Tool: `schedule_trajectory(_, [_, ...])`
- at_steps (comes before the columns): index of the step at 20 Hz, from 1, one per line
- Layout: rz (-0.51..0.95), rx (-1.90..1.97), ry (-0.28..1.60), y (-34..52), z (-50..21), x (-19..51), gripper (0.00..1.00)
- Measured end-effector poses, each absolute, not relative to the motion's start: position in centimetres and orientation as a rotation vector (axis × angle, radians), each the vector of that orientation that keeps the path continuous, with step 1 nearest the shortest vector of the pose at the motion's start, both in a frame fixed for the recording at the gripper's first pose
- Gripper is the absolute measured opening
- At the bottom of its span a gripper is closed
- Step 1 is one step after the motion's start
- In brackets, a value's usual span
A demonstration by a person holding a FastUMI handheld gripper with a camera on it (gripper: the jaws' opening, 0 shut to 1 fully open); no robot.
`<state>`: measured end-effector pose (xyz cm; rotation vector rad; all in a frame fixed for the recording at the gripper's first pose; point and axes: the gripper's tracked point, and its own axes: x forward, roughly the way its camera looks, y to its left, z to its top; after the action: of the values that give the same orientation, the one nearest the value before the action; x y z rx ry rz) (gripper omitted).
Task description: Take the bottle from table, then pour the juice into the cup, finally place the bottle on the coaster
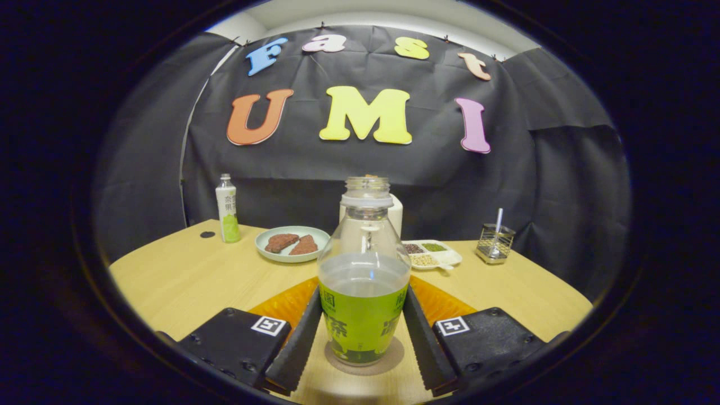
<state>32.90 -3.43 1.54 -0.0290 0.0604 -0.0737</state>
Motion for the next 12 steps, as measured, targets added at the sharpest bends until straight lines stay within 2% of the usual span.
schedule_trajectory(1, [-0.059,-0.011,0.055,-3.3,1.6,32.9,0.82])
schedule_trajectory(7, [-0.052,-0.001,0.012,-3.7,3.0,31.5,1.0])
schedule_trajectory(12, [-0.072,0.005,-0.011,-4.5,4.4,29.3,1.0])
